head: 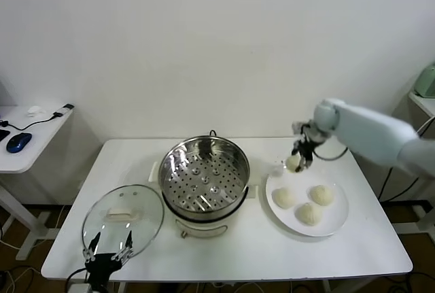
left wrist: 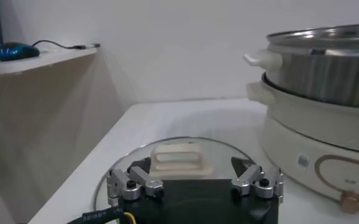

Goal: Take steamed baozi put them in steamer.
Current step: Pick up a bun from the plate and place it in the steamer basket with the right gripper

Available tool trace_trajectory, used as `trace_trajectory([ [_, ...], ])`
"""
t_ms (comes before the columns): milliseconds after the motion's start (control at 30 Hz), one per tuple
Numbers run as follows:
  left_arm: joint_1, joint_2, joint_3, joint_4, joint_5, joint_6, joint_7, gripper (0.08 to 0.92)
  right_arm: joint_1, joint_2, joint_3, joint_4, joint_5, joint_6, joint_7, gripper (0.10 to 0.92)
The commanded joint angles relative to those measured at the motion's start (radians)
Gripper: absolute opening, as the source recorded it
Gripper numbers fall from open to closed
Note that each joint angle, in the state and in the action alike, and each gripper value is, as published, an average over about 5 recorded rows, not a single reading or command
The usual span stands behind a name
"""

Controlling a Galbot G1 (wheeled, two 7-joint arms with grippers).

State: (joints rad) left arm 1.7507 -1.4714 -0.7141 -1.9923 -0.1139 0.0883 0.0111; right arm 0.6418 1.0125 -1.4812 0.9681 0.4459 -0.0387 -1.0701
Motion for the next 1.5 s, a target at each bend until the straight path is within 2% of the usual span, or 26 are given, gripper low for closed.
trace_trajectory([
  [33, 0.001, 0.002, 0.001, -0.005, 0.002, 0.001, 0.001, 0.823, 0.364, 0.049, -0.147, 0.211, 0.122, 0.13, -0.031, 0.645],
  [233, 0.0, 0.002, 0.003, -0.012, 0.003, 0.004, 0.001, 0.823, 0.453, 0.148, -0.144, 0.489, 0.095, 0.313, -0.018, 0.645],
  [400, -0.001, 0.002, 0.005, -0.008, 0.003, 0.002, 0.0, 0.823, 0.333, 0.211, -0.131, 0.526, -0.11, 0.573, 0.007, 0.645],
  [533, -0.004, 0.0, 0.012, -0.006, 0.005, 0.004, 0.0, 0.823, 0.211, 0.239, -0.081, 0.454, -0.311, 0.667, 0.031, 0.645],
  [667, -0.007, -0.005, 0.018, -0.005, 0.008, 0.006, 0.0, 0.823, 0.074, 0.288, -0.003, 0.31, -0.5, 0.712, 0.075, 0.645],
  [800, -0.006, -0.002, 0.017, -0.006, 0.01, 0.006, 0.0, 0.823, -0.038, 0.351, 0.062, 0.15, -0.607, 0.739, 0.11, 0.645],
  [1067, 0.002, 0.005, 0.008, -0.007, 0.006, 0.002, -0.004, 0.823, -0.147, 0.432, 0.104, -0.067, -0.667, 0.784, 0.133, 0.645],
  [1500, -0.011, 0.002, 0.011, -0.006, 0.006, 0.003, -0.008, 0.823, -0.214, 0.499, 0.139, -0.241, -0.691, 0.815, 0.195, 0.646],
])
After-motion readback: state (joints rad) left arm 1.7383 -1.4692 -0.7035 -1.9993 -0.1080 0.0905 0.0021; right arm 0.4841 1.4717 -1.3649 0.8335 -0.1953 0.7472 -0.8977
